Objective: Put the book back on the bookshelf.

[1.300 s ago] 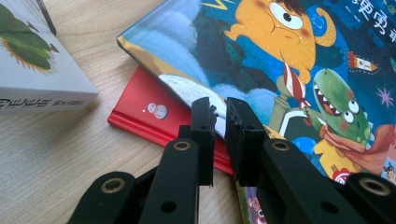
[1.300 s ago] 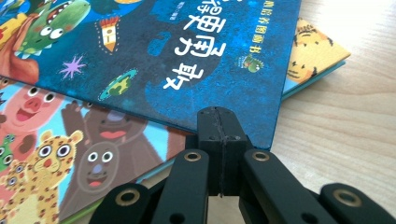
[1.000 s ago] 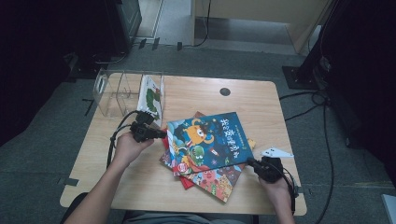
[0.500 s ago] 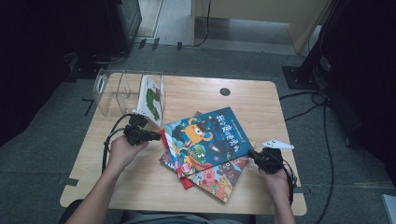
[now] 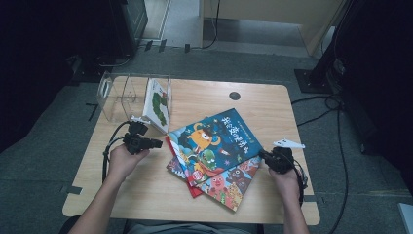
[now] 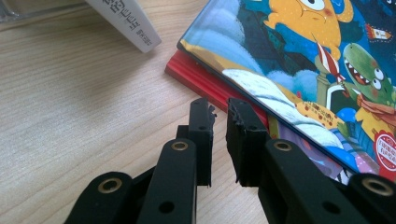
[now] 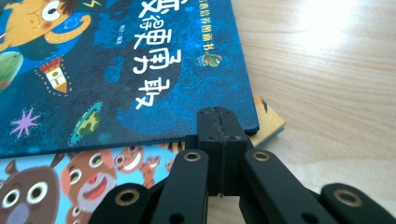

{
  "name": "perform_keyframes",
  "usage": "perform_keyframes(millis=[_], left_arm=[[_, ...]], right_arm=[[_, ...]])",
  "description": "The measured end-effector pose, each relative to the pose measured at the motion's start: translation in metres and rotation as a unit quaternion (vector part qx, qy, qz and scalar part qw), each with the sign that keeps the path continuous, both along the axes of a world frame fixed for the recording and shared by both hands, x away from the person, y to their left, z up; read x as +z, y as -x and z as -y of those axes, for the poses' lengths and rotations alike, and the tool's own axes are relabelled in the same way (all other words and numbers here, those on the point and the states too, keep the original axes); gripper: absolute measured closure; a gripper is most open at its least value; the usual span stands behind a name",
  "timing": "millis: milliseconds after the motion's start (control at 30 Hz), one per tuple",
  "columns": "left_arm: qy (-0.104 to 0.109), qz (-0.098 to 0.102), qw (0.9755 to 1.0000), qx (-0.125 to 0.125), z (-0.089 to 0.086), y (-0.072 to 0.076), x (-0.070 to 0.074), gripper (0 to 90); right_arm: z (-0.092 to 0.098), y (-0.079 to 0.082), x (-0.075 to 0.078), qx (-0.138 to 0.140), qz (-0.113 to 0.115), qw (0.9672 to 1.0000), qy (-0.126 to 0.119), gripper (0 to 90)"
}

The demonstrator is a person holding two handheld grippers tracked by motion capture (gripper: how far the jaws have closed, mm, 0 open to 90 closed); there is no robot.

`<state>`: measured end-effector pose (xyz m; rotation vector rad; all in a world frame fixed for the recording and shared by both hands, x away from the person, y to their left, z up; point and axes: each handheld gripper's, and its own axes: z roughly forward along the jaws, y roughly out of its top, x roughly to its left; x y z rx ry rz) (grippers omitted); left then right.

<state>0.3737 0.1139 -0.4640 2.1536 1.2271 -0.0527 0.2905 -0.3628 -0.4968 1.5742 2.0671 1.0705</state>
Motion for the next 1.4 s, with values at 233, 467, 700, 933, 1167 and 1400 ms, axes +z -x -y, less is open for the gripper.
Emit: perform_keyframes(millis=[233, 467, 700, 933, 1167, 1400], left_arm=[[-0.004, -0.001, 1.0, 0.005, -0.002, 0.002, -0.002, 80.9], [-0.004, -0.003, 0.9999, 0.011, -0.005, -0.001, -0.002, 82.4], [-0.006, -0.008, 0.9998, 0.015, -0.007, -0.008, -0.002, 82.7], [-0.009, -0.002, 0.9997, 0.023, -0.008, -0.013, -0.002, 82.6], [-0.004, 0.005, 0.9995, 0.032, -0.013, -0.016, -0.005, 82.7], [-0.013, 0.011, 0.9994, 0.03, -0.007, -0.02, -0.012, 82.8]], right_arm=[[0.004, -0.013, -0.003, -0.014, 0.004, 0.9997, -0.02, 90.0], [0.0, -0.024, -0.002, -0.017, 0.001, 0.9997, -0.016, 90.0], [-0.001, -0.031, -0.003, -0.018, 0.007, 0.9996, -0.022, 90.0], [-0.004, -0.044, -0.002, -0.011, 0.0, 0.9998, -0.015, 90.0], [-0.005, -0.047, -0.008, -0.018, 0.005, 0.999, -0.04, 90.0], [-0.006, -0.046, -0.008, -0.015, 0.003, 0.999, -0.041, 90.0]])
